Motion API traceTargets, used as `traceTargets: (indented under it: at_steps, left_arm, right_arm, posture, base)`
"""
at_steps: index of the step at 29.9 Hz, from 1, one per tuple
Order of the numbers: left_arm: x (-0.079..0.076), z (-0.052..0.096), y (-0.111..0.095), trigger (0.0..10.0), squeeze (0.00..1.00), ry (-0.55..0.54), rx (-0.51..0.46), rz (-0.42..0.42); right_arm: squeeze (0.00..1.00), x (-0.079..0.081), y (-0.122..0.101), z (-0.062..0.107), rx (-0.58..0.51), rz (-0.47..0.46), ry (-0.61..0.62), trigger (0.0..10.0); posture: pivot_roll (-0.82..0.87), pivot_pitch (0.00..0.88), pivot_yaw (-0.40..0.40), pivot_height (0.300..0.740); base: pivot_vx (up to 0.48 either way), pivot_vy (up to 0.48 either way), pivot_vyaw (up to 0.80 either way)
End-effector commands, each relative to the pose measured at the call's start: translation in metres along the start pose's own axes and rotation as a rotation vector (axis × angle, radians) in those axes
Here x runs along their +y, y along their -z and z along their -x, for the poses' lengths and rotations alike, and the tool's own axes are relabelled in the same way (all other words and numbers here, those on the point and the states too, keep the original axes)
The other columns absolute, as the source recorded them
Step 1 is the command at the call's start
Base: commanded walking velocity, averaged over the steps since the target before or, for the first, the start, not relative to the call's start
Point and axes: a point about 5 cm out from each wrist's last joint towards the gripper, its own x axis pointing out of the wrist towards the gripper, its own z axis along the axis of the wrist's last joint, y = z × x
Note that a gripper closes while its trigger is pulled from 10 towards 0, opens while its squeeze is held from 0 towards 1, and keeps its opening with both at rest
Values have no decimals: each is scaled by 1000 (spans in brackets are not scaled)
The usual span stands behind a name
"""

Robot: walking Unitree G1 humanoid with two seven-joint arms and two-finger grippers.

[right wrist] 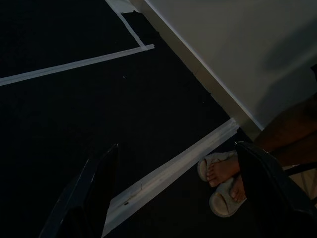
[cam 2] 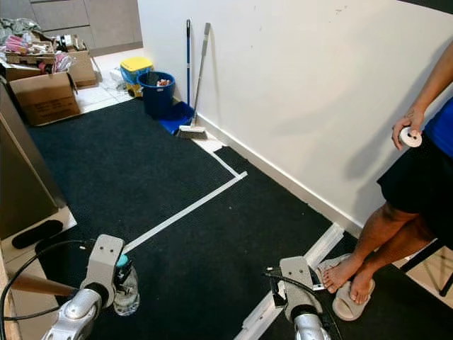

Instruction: Restocking fridge

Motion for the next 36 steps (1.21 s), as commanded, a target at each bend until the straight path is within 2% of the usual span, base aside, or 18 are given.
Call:
traceTargets:
  at_steps: [1,36]
  left_arm:
    - [1,0,1,10000,0,3,-3,-8]
    - [-1,-1,1,10000,0,-8,-3,-15]
  right_arm:
    - [0,-3,-1,-1,0,-2,7,10000]
    - [0,-3,-5,-5,-1,9,0,10000]
  posture:
    - [35,0,-71,740]
    - [76,0,-77,740]
  base:
    - [0,0,0]
    - [0,0,0]
